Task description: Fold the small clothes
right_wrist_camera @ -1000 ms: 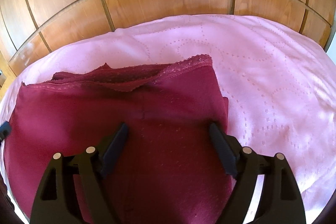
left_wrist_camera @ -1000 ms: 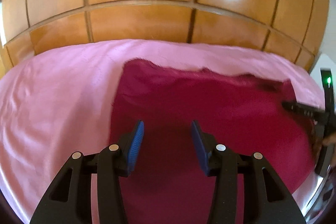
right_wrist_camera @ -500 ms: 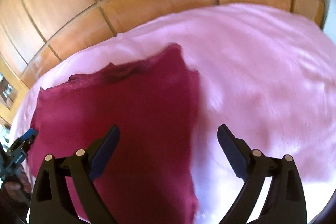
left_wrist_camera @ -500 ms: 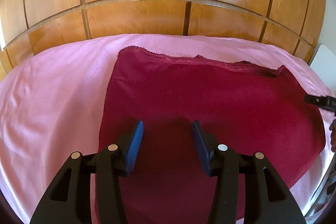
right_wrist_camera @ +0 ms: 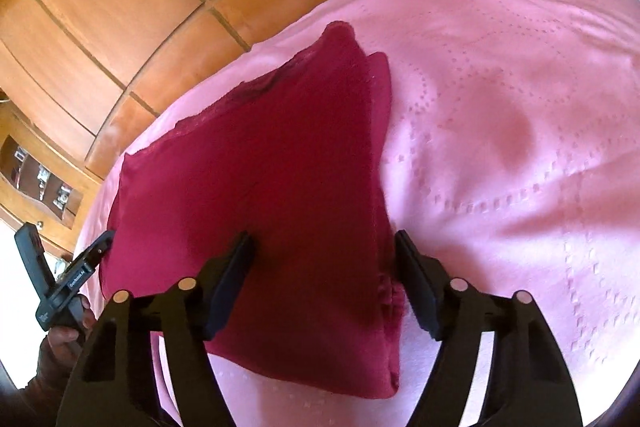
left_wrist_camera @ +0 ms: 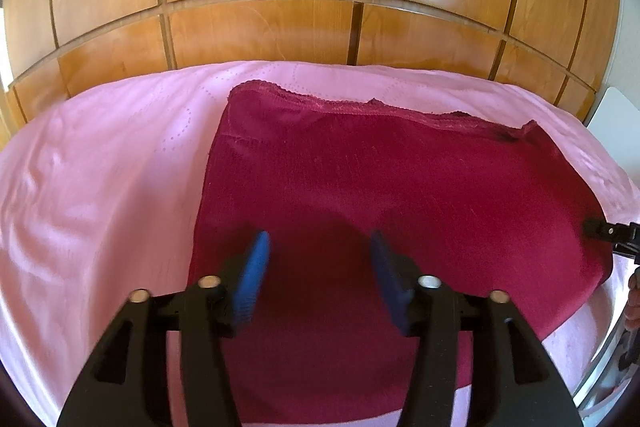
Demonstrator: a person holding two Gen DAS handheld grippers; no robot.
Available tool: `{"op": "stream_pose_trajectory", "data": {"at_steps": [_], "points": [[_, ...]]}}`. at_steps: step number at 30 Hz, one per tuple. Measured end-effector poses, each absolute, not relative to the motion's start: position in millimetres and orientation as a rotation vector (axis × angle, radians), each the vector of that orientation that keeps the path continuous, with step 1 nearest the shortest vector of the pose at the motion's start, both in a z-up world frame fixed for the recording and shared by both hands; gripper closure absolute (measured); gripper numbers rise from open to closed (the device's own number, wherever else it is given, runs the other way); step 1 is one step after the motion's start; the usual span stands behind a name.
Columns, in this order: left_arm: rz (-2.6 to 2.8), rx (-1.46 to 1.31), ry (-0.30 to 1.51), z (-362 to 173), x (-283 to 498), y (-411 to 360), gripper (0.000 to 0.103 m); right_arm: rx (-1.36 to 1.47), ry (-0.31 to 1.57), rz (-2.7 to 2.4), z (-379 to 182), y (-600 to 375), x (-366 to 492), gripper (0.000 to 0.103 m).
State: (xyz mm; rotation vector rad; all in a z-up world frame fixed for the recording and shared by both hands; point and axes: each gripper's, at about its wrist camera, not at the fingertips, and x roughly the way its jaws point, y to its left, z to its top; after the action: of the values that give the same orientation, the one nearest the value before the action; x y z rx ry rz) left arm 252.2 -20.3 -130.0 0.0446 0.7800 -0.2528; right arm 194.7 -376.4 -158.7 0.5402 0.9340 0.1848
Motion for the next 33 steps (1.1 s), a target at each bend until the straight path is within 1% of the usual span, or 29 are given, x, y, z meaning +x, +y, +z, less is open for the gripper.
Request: {"op": "stream_pose_trajectory", "data": {"at_steps": [1, 2, 4, 5, 7, 10, 15, 23, 28, 33], "points": [[-0.253, 0.043, 0.778, -130, 250, -20, 0.046, 0.537, 0.938, 0.187, -159, -374, 195, 0.041], [-0.254, 0.044, 0.778, -130, 250, -20, 0.046, 0.531, 0.941, 0.188, -158, -372, 195, 0.043], [-0.253, 0.043, 0.778, -131, 247, -19, 0.046, 0.527, 0.945, 0.191, -158, -369, 197, 0.051], [-0.253, 0.041, 0.778, -131, 246, -19, 0.046, 0.523, 0.946, 0.191, -158, -368, 197, 0.054], [-0.254, 0.038, 0.776, -131, 244, -18, 0.046, 0.517, 0.949, 0.194, -155, -364, 198, 0.067], [-0.256, 0.035, 0.773, -130, 242, -17, 0.046, 0.487, 0.948, 0.187, -147, -357, 199, 0.074], [-0.268, 0.016, 0.778, -130, 240, -10, 0.046, 0.474, 0.915, 0.191, -127, -348, 201, 0.078], [-0.311, -0.059, 0.790, -125, 239, 10, 0.046, 0.389, 0.836, 0.279, -65, -304, 217, 0.079], [-0.420, -0.237, 0.821, -115, 244, 40, 0.046, 0.325, 0.806, 0.369, -36, -250, 236, 0.080], [-0.522, -0.443, 0.820, -103, 247, 81, 0.046, 0.242, 0.825, 0.465, -31, -178, 256, 0.080]]}}
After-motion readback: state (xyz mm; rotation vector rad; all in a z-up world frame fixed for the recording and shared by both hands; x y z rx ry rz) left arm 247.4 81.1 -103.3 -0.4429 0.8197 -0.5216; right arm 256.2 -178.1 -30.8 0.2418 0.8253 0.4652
